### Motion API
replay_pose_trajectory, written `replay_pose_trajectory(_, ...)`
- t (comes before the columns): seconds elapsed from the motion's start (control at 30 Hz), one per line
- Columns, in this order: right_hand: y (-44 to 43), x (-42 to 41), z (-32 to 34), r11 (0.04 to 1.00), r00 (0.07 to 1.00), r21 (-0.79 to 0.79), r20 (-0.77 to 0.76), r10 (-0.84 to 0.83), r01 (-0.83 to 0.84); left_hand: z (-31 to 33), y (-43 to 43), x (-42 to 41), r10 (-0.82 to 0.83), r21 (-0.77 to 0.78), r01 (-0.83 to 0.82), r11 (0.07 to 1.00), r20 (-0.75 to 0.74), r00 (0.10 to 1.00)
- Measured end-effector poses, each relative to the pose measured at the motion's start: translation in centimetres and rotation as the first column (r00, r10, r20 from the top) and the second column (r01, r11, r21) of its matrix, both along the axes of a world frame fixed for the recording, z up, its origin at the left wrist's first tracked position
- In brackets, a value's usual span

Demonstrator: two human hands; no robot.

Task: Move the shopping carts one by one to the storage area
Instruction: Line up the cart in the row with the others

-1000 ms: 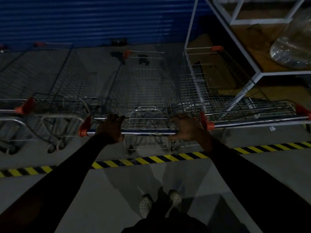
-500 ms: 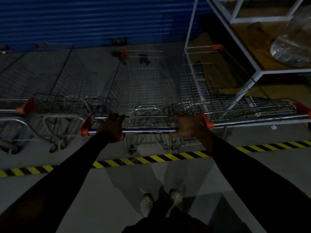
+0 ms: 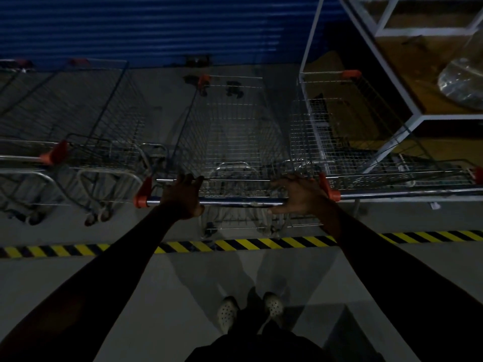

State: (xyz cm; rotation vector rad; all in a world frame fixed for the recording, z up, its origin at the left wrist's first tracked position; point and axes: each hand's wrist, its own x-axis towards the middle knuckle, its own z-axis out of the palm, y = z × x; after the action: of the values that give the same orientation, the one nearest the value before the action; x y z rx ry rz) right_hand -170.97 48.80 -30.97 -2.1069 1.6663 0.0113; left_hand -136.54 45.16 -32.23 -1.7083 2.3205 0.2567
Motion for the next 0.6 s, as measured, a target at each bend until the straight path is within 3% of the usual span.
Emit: replay_pose_trajectory(0.6, 0.0, -1.1, -1.3, 1.0, 0.999, 0.012, -0.053, 0.013, -0.012, 0.0, 1.5, -0.7, 0.019, -0.006, -0.019, 1.0, 0.0, 1.0)
